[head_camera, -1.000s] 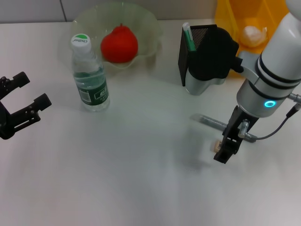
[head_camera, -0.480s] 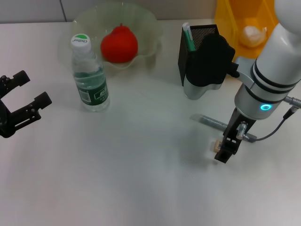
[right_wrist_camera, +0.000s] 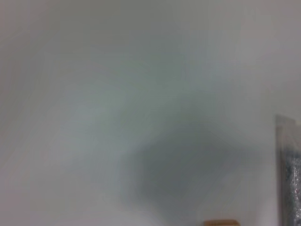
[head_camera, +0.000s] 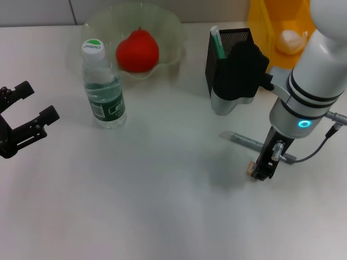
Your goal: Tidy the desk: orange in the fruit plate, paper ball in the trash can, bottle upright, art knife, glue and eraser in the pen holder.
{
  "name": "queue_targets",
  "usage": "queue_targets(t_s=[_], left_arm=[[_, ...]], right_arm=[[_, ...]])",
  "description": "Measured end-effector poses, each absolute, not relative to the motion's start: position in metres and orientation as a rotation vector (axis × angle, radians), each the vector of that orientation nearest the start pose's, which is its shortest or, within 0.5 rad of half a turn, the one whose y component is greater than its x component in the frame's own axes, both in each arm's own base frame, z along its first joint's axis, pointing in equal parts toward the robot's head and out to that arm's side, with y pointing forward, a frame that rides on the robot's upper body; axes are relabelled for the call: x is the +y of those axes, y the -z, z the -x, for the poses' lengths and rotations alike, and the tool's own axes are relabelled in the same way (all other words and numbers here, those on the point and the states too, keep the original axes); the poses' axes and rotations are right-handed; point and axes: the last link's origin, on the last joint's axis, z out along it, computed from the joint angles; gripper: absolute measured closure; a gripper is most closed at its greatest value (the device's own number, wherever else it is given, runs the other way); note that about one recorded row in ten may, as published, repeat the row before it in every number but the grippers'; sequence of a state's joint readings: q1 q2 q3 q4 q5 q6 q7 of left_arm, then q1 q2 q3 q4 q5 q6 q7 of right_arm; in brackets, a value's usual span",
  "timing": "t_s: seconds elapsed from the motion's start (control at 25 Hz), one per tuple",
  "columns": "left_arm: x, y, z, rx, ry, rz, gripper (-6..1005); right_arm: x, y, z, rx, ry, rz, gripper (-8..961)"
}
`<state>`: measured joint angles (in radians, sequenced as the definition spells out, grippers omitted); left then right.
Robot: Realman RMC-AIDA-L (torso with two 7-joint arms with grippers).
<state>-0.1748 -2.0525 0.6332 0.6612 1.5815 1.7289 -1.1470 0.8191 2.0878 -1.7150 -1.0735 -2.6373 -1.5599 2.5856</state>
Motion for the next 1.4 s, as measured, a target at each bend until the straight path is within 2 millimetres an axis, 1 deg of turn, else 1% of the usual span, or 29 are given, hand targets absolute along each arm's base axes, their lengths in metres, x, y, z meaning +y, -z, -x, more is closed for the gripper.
queue_targets(t_s=[0.16,0.24,0.28,0.36,0.4,0.44,0.48,0.52,0.68,0.8,0.84,0.88,1.0,1.04,1.12,1.24,1.4], left_arm=[[0.242,-0.06,0.325,-0.548,1.024,2.275,137],[0.243,-0.06,0.325,-0.545,1.023,2.275,137],[0.243,-0.06,0.325,-0.545,1.023,2.275,137],[0.243,-0.06,0.325,-0.544,1.022,2.275,137],[0.243,-0.06,0.325,-0.544,1.022,2.275,137],[0.243,-0.06,0.325,-0.544,1.022,2.276,137],[0.243,-0.06,0.325,-0.544,1.022,2.276,137],[0.243,-0.06,0.325,-0.543,1.022,2.276,137],[0.243,-0.059,0.325,-0.541,1.022,2.277,137],[0.243,-0.058,0.324,-0.541,1.022,2.28,137],[0.243,-0.058,0.324,-0.541,1.022,2.282,137],[0.243,-0.058,0.324,-0.541,1.022,2.282,137],[0.243,-0.057,0.324,-0.541,1.025,2.282,137],[0.242,-0.057,0.324,-0.544,1.028,2.281,137],[0.242,-0.055,0.324,-0.55,1.033,2.28,137],[0.242,-0.055,0.324,-0.553,1.036,2.281,137],[0.242,-0.054,0.323,-0.554,1.038,2.28,137]], right_arm=[[0.344,0.065,-0.164,0.635,1.013,2.707,618],[0.343,0.062,-0.158,0.624,0.992,2.716,723],[0.343,0.062,-0.158,0.624,0.992,2.716,723],[0.342,0.057,-0.151,0.613,0.965,2.719,722],[0.342,0.053,-0.148,0.612,0.948,2.72,722],[0.343,0.044,-0.139,0.61,0.899,2.719,722],[0.343,0.044,-0.139,0.61,0.899,2.719,721],[0.345,0.038,-0.134,0.611,0.867,2.713,720],[0.363,0.006,-0.118,0.6,0.7,2.61,717],[0.377,-0.01,-0.11,0.595,0.566,2.541,715],[0.385,-0.016,-0.107,0.585,0.48,2.506,714],[0.385,-0.016,-0.107,0.585,0.48,2.506,713],[0.398,-0.021,-0.104,0.557,0.369,2.45,710],[0.405,-0.021,-0.105,0.546,0.327,2.421,710],[0.408,-0.02,-0.106,0.546,0.315,2.411,708],[0.421,-0.015,-0.112,0.55,0.27,2.376,705],[0.428,-0.01,-0.117,0.554,0.248,2.359,702]])
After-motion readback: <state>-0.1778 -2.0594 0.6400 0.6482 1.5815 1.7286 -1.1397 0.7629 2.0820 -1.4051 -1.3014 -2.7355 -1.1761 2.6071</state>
